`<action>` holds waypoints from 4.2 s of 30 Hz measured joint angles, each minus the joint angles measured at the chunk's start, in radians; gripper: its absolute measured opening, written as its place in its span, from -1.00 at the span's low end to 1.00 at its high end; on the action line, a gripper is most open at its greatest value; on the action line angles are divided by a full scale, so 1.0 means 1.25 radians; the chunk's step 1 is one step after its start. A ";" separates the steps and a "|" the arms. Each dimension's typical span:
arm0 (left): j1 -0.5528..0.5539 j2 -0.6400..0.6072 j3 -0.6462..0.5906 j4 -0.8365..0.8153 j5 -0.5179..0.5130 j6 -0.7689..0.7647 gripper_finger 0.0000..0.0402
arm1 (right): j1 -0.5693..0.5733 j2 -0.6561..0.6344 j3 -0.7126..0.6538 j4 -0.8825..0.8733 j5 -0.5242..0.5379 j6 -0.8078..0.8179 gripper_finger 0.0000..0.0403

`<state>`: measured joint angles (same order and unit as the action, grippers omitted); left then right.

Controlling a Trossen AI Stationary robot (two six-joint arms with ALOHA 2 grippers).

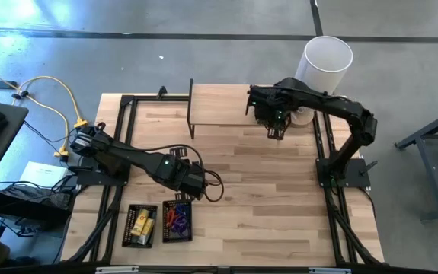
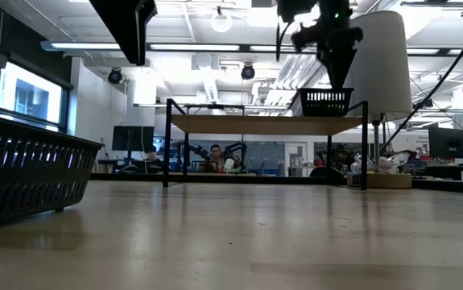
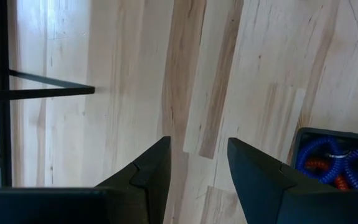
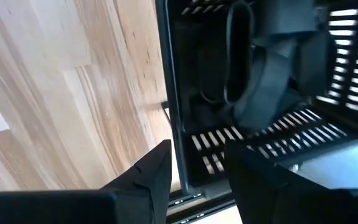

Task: Pick & Place Office Desk Supplies
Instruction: Put the right black basket with the spring key chains on the shelf

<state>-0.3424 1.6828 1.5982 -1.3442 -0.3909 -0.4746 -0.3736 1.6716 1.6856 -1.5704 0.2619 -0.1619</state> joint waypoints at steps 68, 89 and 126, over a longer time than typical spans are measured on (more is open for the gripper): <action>-0.413 0.219 0.000 0.239 0.129 -0.423 -0.26 | 0.986 -0.003 0.000 0.298 -0.042 0.701 -0.32; -0.396 0.315 0.000 0.259 0.143 -0.400 -0.26 | 0.985 0.004 0.000 0.316 -0.041 0.699 -0.32; -0.237 0.137 0.065 0.175 0.149 -0.222 -1.00 | 1.058 0.003 0.000 0.360 0.182 0.824 -0.32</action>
<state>-0.6382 1.8544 1.6794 -1.1260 -0.2047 -0.7520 0.9493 1.6756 1.6859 -1.1210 0.4893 0.8684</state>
